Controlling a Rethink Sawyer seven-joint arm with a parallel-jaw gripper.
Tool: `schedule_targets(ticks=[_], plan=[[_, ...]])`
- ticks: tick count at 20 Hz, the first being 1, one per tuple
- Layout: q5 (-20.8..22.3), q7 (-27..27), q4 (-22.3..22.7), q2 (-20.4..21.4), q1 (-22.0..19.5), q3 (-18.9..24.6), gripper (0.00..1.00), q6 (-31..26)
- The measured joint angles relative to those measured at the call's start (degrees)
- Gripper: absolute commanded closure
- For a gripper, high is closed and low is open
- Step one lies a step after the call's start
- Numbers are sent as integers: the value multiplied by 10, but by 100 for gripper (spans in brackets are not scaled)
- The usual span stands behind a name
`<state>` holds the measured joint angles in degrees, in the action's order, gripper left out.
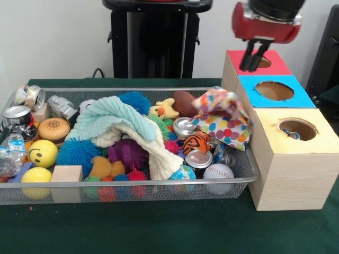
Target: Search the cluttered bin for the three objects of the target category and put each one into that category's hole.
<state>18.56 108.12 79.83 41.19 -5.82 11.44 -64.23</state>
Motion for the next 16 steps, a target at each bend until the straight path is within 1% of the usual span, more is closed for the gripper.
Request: schedule_targets(ticks=[2,5,6,7,9,10,16], plan=[[-5,0,-19,-5,8,0,100,-22],[-14,0,-58,-14,20,0,100,-69],[-15,0,-62,-15,21,0,100,-74],[-18,0,-78,-19,24,0,100,-90],[-22,0,-99,-24,27,0,100,-104],[-28,0,-119,-30,28,0,0,-107],[-41,0,-126,-30,21,0,0,-95]])
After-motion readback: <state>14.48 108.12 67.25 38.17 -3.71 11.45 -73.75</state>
